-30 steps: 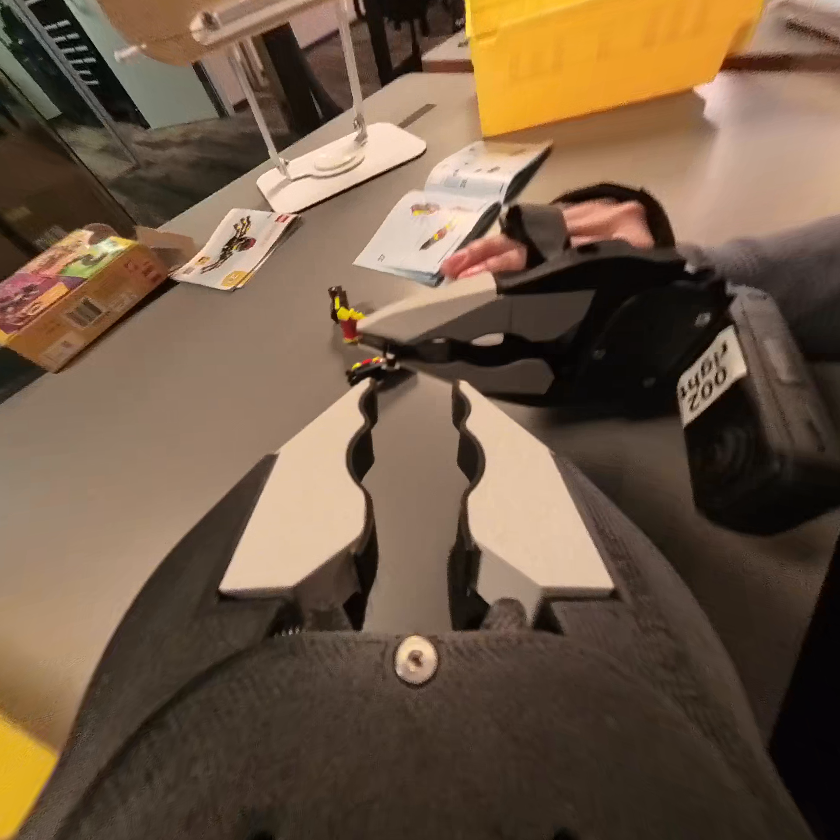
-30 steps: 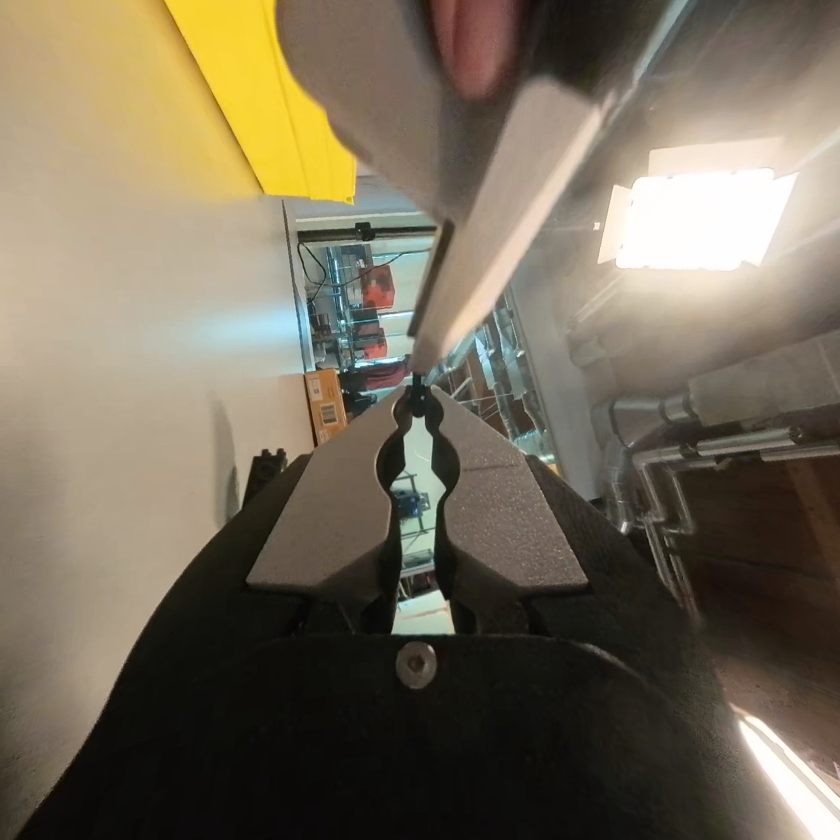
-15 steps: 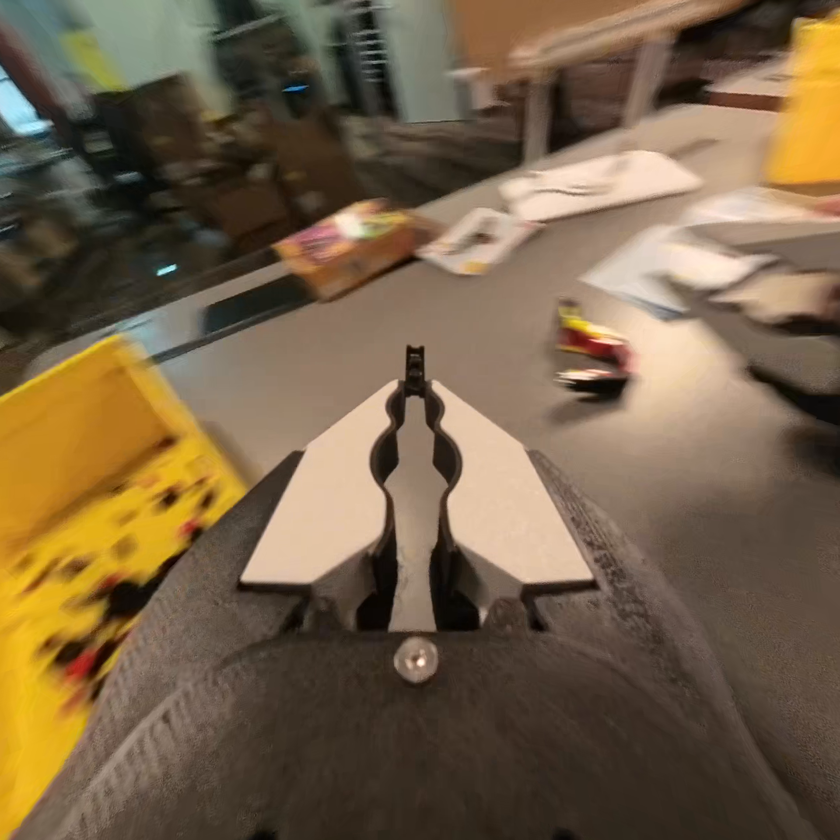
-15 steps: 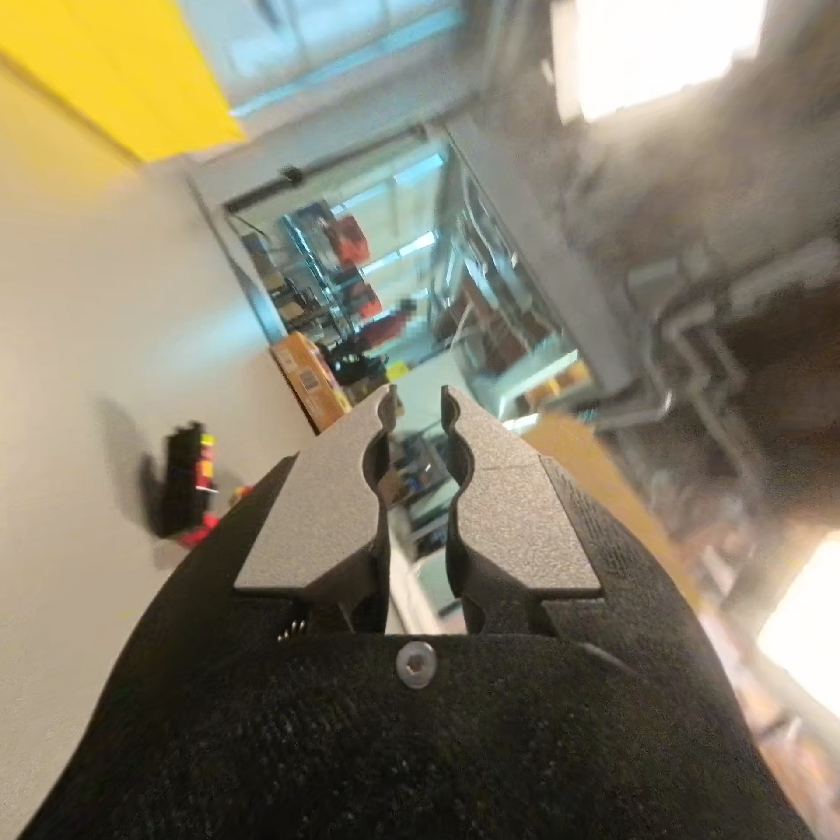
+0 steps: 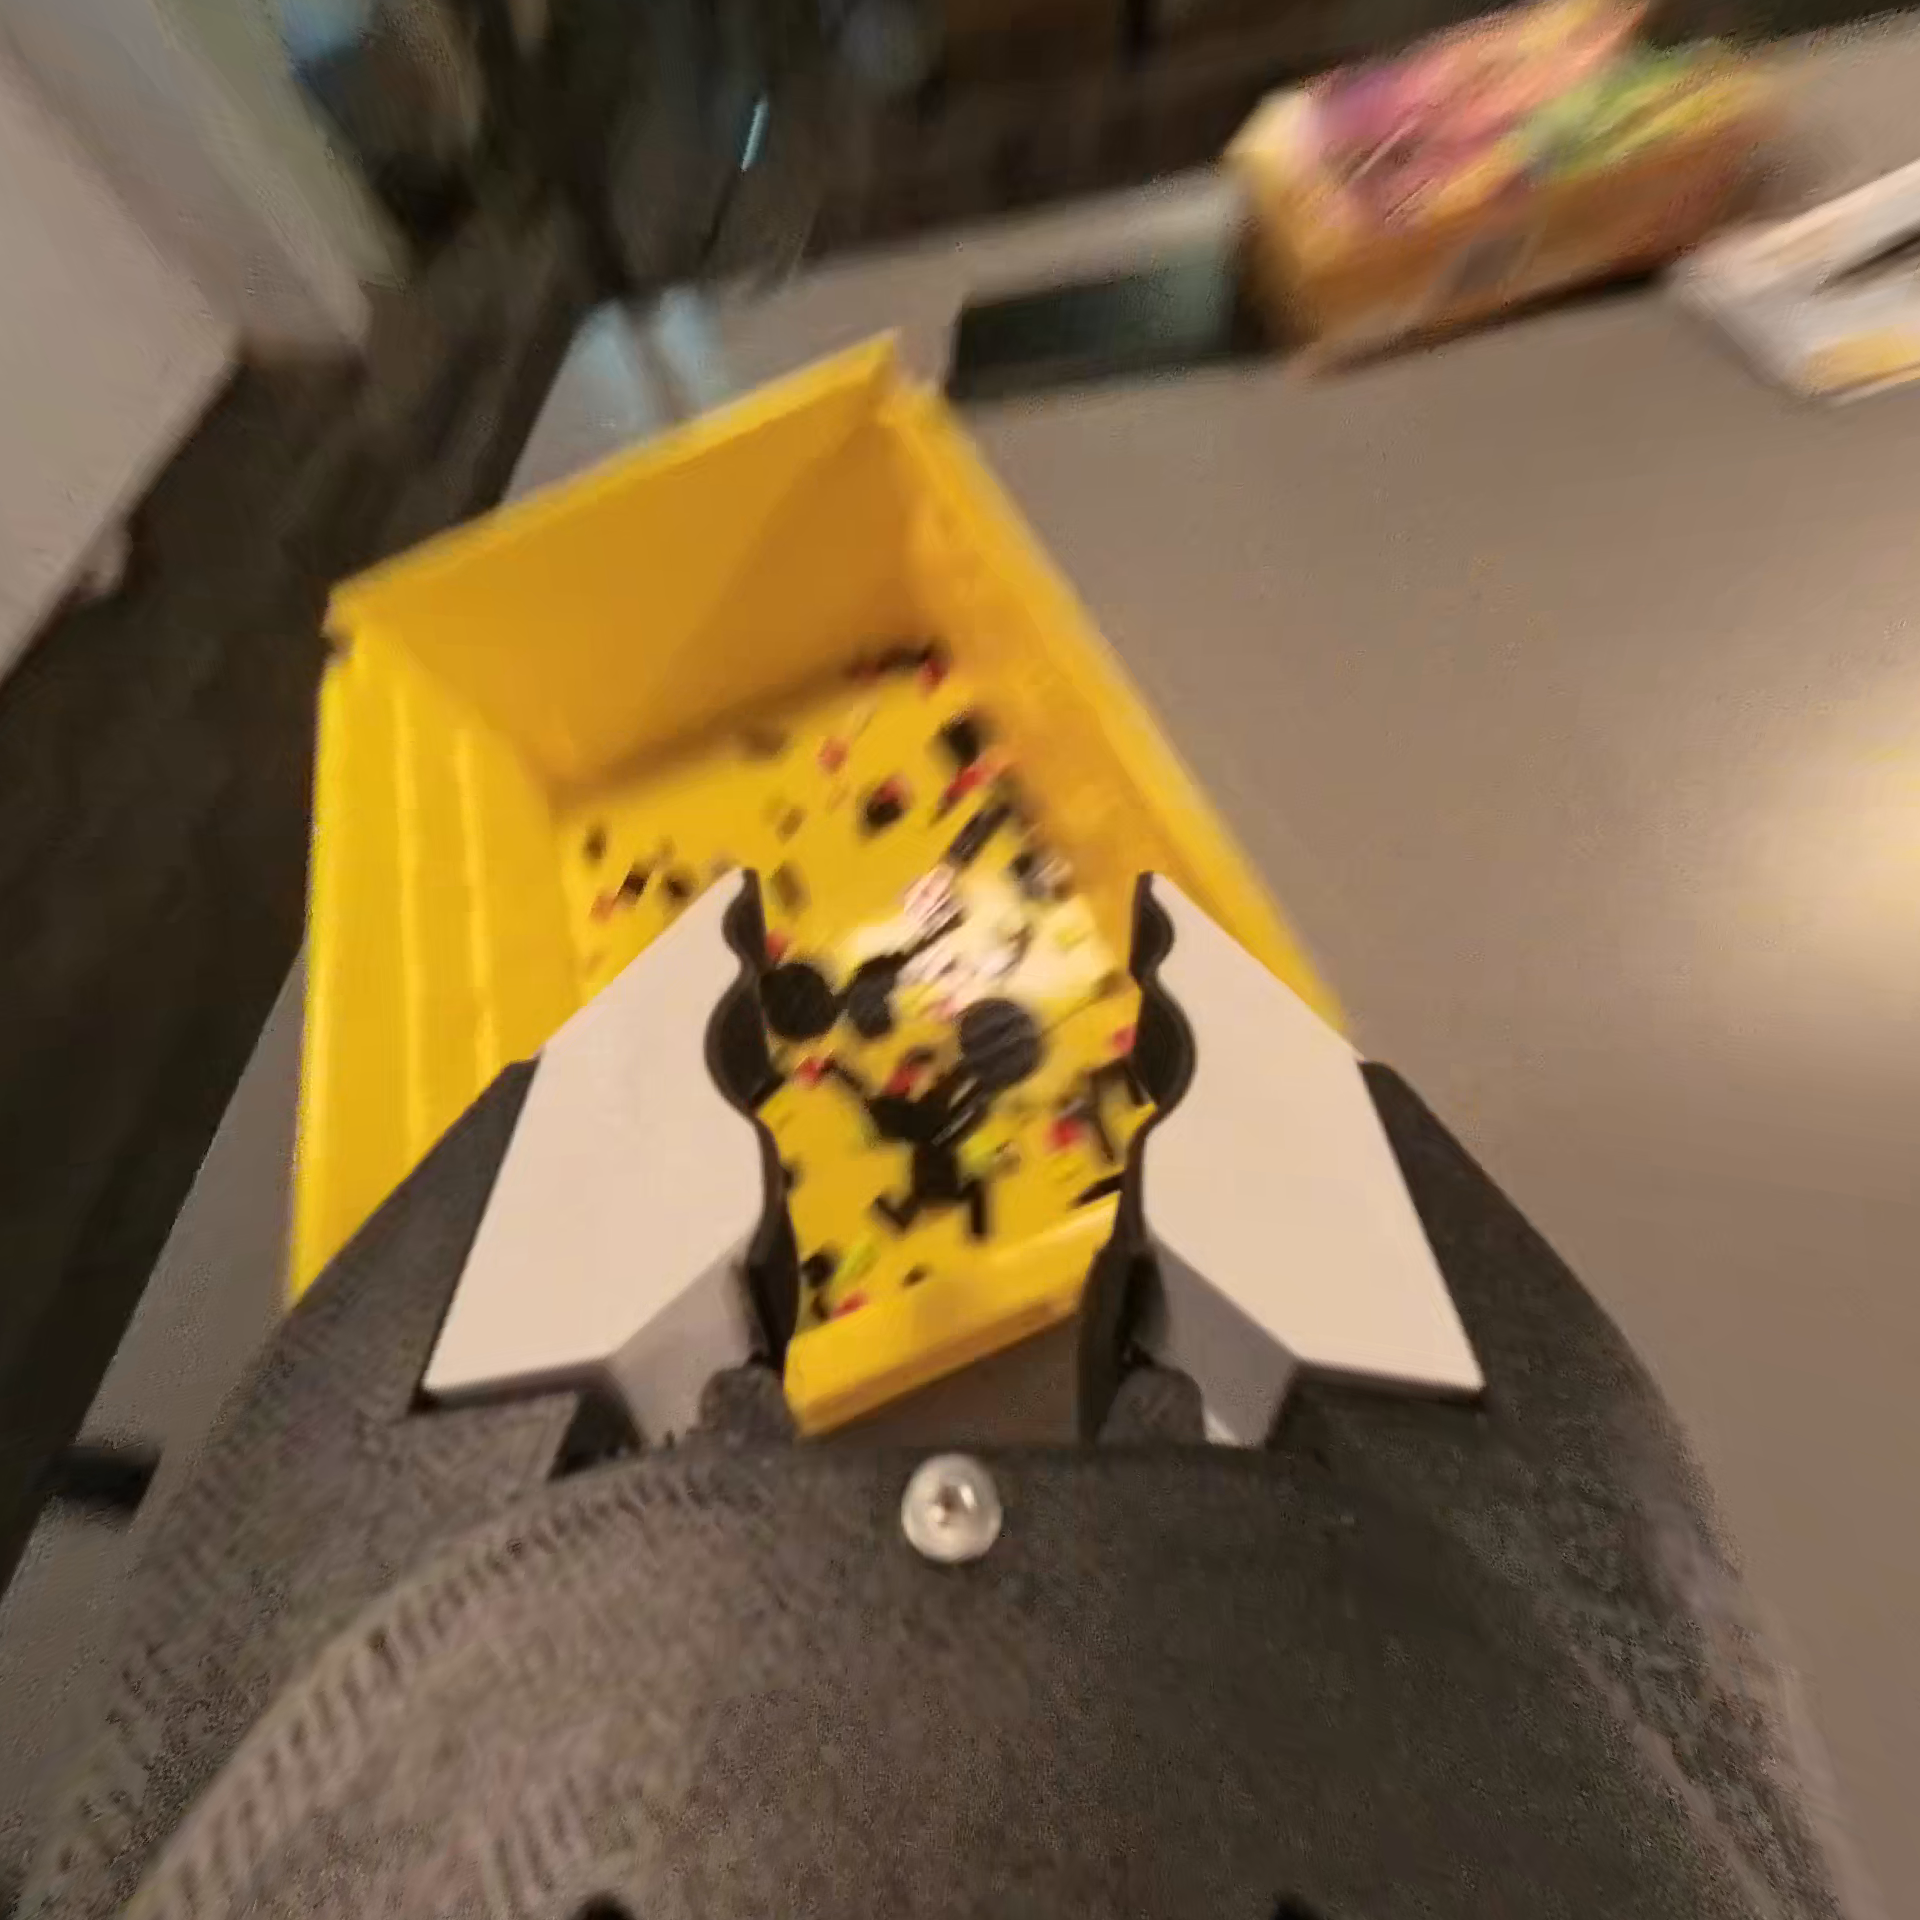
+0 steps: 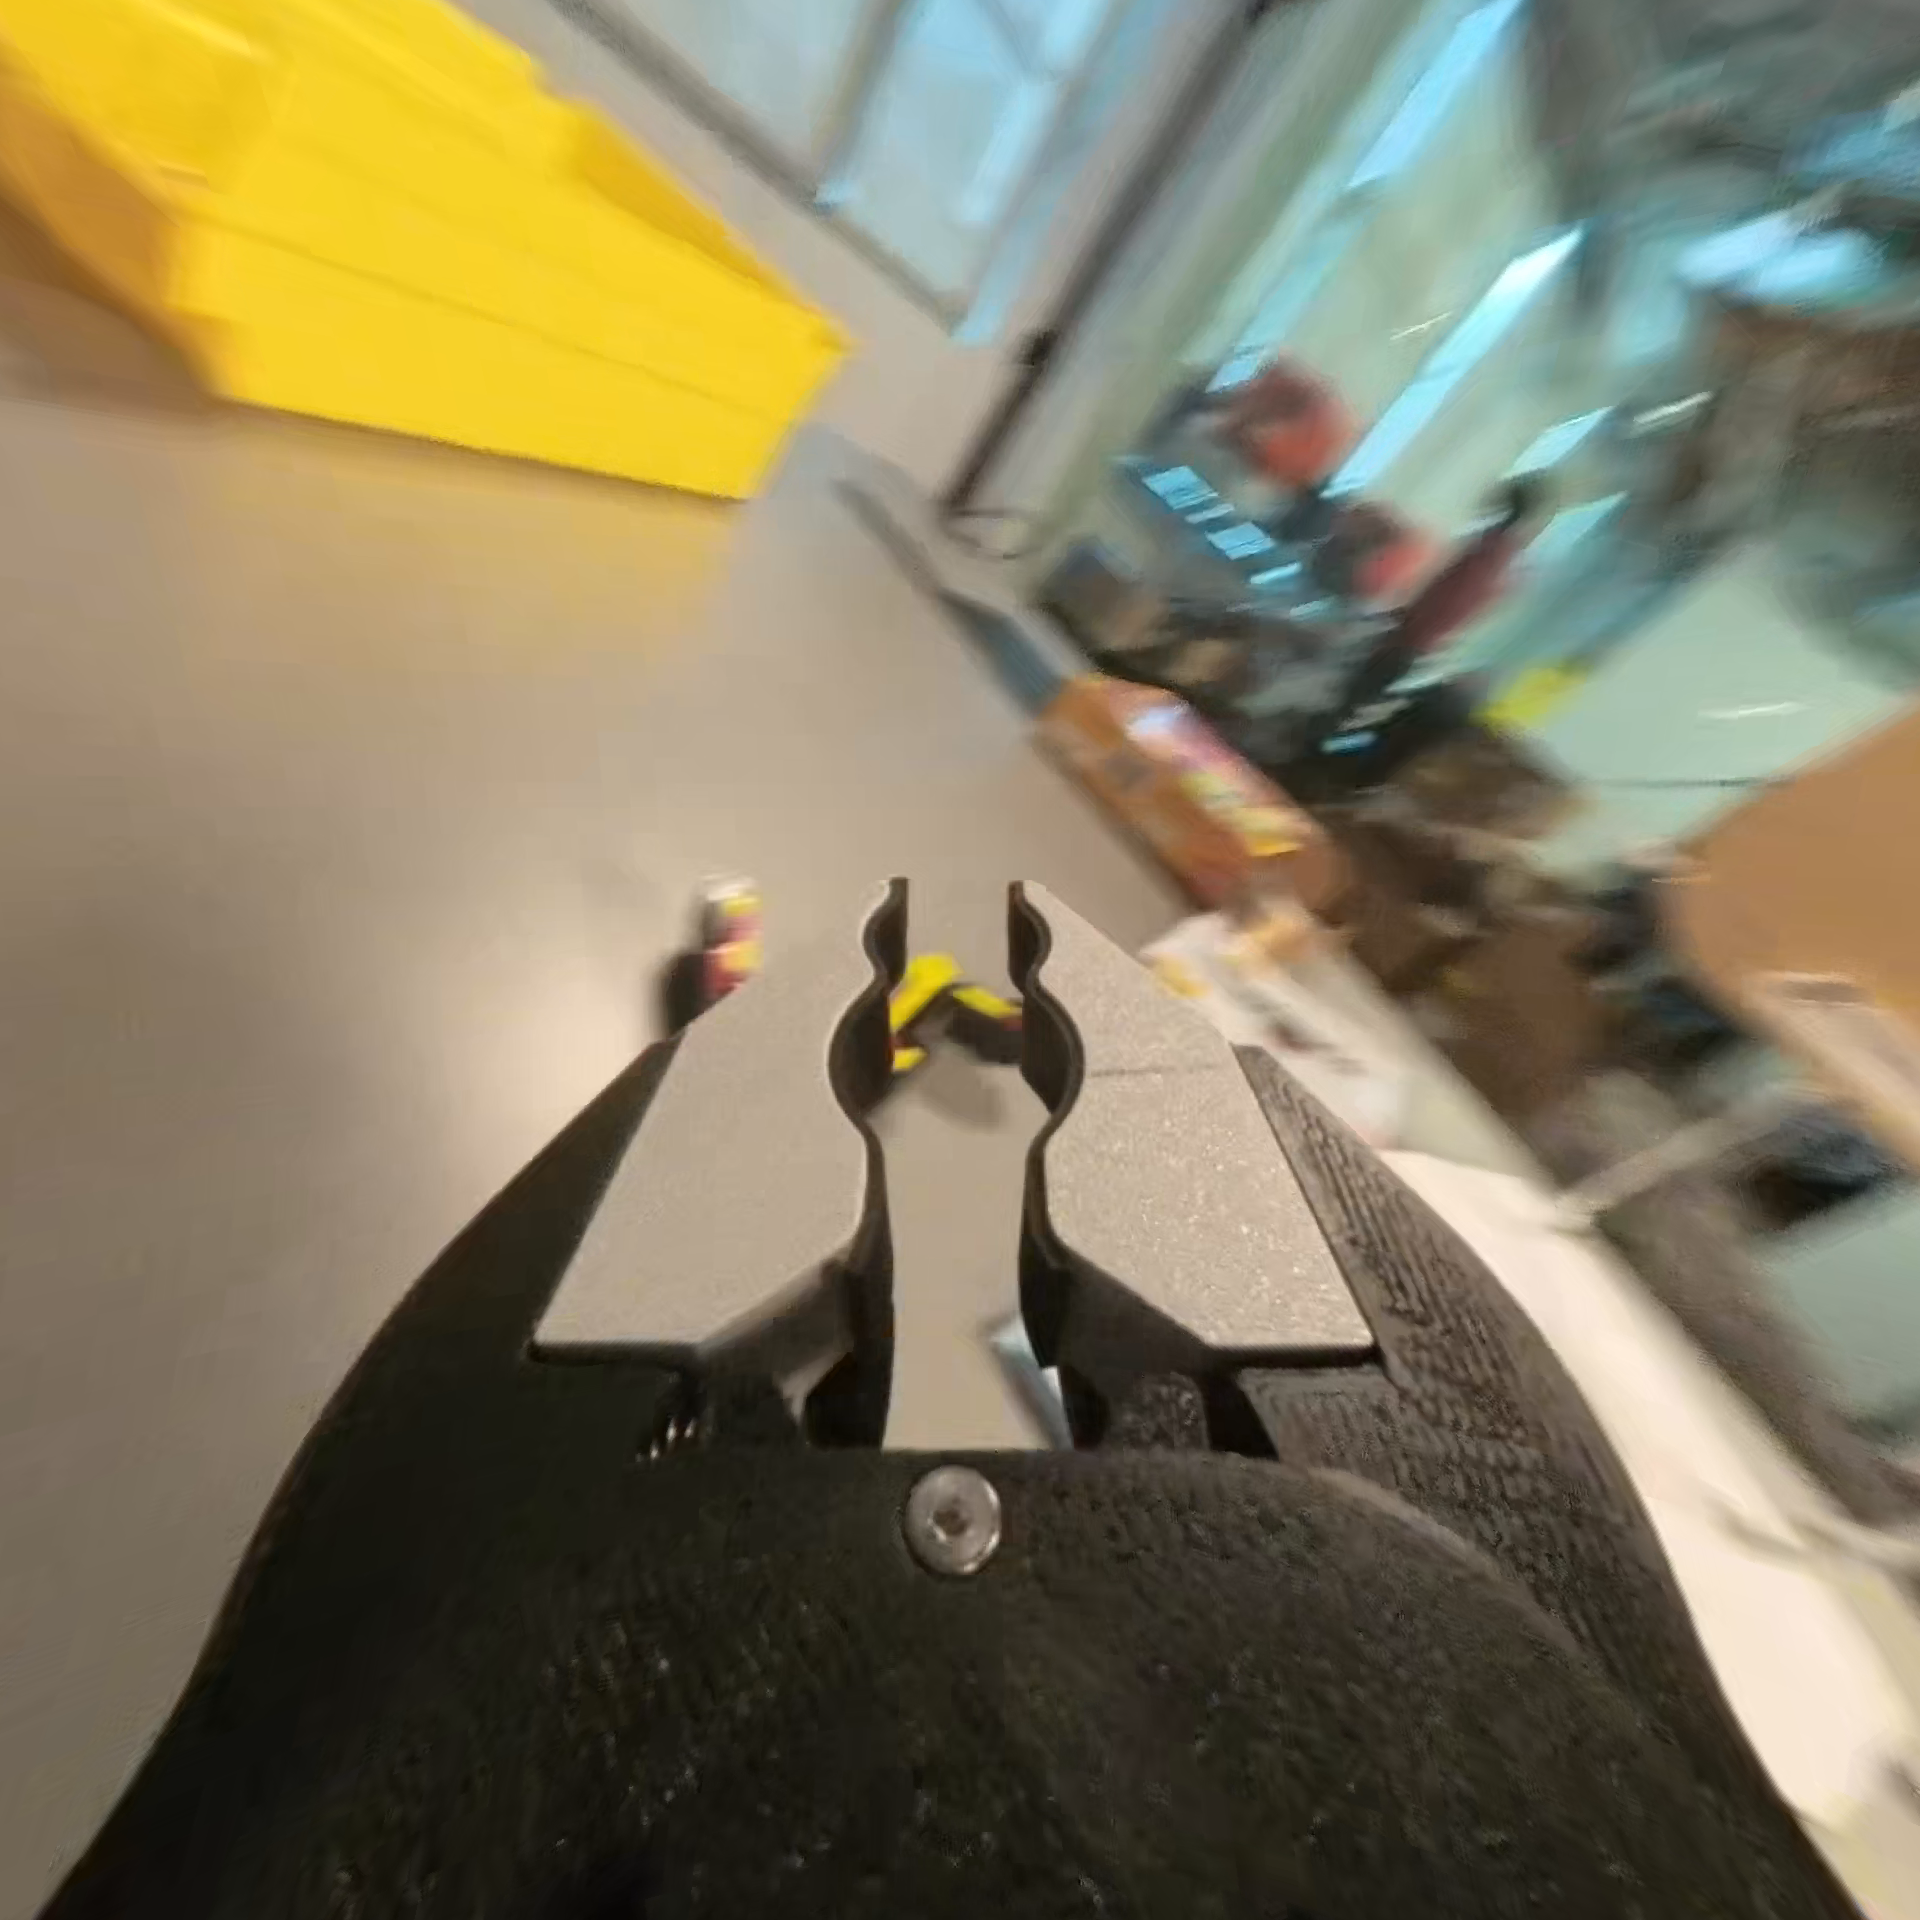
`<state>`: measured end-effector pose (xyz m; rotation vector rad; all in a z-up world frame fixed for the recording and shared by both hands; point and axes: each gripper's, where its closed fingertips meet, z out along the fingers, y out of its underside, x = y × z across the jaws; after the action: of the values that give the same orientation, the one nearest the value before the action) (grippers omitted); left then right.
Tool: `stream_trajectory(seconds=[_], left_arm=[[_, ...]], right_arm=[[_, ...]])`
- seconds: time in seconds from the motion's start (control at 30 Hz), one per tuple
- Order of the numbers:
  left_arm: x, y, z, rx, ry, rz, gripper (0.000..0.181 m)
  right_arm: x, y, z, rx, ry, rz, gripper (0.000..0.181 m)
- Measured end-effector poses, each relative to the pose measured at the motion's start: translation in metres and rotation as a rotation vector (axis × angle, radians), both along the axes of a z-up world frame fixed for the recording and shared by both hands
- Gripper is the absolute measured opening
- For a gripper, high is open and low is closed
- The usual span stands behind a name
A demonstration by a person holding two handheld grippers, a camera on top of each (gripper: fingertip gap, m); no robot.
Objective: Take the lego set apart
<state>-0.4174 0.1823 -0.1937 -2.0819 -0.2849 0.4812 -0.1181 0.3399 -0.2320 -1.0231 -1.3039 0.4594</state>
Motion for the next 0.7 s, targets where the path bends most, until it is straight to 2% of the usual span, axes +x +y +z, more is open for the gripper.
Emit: stream_trajectory(seconds=[0.07,0.1,0.2,0.27,0.37,0.5,0.6,0.63,0.7], left_arm=[[0.059,0.022,0.023,0.168,0.079,-0.203,0.063],[0.093,0.032,0.027,0.224,0.087,-0.325,0.057],[0.177,0.061,0.012,0.286,0.004,-0.642,0.053],[0.209,0.081,-0.003,0.300,-0.068,-0.765,0.054],[0.230,0.110,-0.015,0.349,-0.131,-0.850,0.054],[0.233,0.136,-0.018,0.426,-0.173,-0.887,0.055],[0.230,0.140,-0.020,0.470,-0.219,-0.925,0.055],[0.228,0.139,-0.020,0.483,-0.274,-0.947,0.056],[0.224,0.136,-0.020,0.486,-0.384,-0.989,0.058]], right_arm=[[-0.009,-0.021,-0.026,-0.197,-0.156,0.133,0.028],[-0.011,-0.027,-0.036,-0.272,-0.218,0.162,0.030],[-0.016,-0.033,-0.058,-0.370,-0.328,0.168,0.036],[-0.021,-0.035,-0.062,-0.393,-0.350,0.154,0.038],[-0.028,-0.030,-0.063,-0.396,-0.341,0.085,0.036],[-0.029,-0.020,-0.078,-0.463,-0.418,-0.002,0.035],[-0.028,-0.024,-0.085,-0.577,-0.451,0.000,0.026],[-0.027,-0.024,-0.085,-0.583,-0.451,-0.002,0.013],[-0.025,-0.022,-0.086,-0.521,-0.463,-0.002,0.013]])
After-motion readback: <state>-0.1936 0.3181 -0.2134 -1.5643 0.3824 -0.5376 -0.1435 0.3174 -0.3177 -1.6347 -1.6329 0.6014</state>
